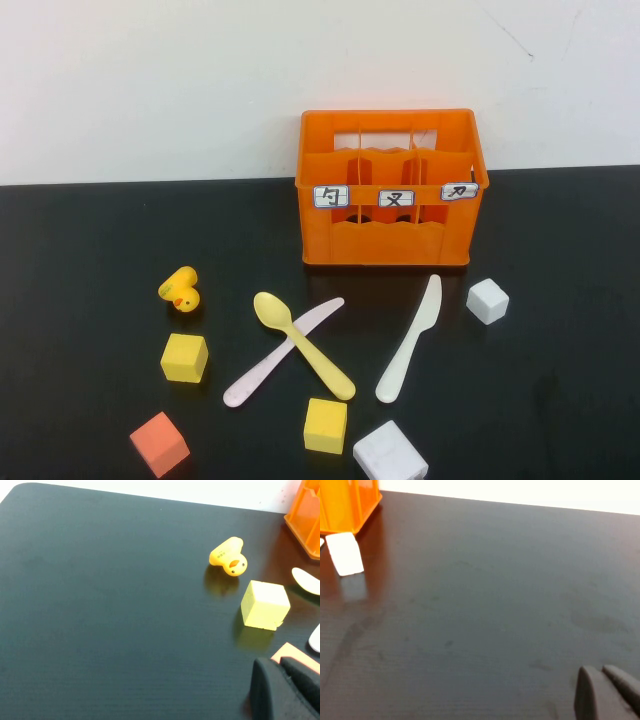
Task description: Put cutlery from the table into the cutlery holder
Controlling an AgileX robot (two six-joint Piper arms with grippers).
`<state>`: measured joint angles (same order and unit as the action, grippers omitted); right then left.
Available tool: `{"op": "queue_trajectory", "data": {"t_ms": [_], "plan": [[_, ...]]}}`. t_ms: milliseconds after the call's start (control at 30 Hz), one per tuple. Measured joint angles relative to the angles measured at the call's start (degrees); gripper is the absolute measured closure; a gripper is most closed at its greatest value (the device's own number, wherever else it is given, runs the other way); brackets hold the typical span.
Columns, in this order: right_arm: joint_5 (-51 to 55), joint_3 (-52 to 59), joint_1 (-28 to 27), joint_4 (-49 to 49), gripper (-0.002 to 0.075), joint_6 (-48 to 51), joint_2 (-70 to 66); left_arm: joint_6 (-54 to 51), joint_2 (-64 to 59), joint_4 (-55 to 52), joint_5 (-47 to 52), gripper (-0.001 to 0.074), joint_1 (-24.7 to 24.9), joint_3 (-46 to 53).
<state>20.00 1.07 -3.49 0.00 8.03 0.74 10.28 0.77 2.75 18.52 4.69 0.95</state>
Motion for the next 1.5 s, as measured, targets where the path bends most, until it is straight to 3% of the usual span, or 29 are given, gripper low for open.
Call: {"op": "queue_trajectory", "data": {"t_ms": [300, 433, 833, 1100, 1167, 1367, 1500], "plan": [[-1.0, 0.0, 0.0, 0.0, 0.0728, 0.0, 0.0, 0.0, 0.0, 0.0, -0.57, 0.0736, 0.0, 0.0], [-7.81, 0.52, 0.0, 0.0, 0.0728, 0.0, 0.0, 0.0, 0.0, 0.0, -4.31, 0.0736, 0.0, 0.22], [-45.05, 0.52, 0.0, 0.9, 0.0728, -2.79, 0.0, 0.0, 0.0, 0.0, -38.89, 0.0736, 0.0, 0.22], [-48.76, 0.52, 0.0, 1.02, 0.0728, -7.72, 0.0, 3.83, 0.13, 1.16, -54.61, 0.0736, 0.0, 0.22], [-44.64, -1.0, 0.0, 0.0, 0.0728, -7.69, 0.0, 4.7, 0.12, 1.46, -50.44, 0.0736, 0.0, -1.45], [-17.58, -16.11, 0.0, -1.84, 0.0728, -7.37, -2.48, 4.96, -1.82, 1.58, -20.75, 0.0736, 0.0, -19.05], [-5.55, -24.79, 0.0, -2.2, 0.0728, -3.93, -9.89, 6.89, -9.04, 1.92, -5.08, 0.0736, 0.0, -30.0]]}}
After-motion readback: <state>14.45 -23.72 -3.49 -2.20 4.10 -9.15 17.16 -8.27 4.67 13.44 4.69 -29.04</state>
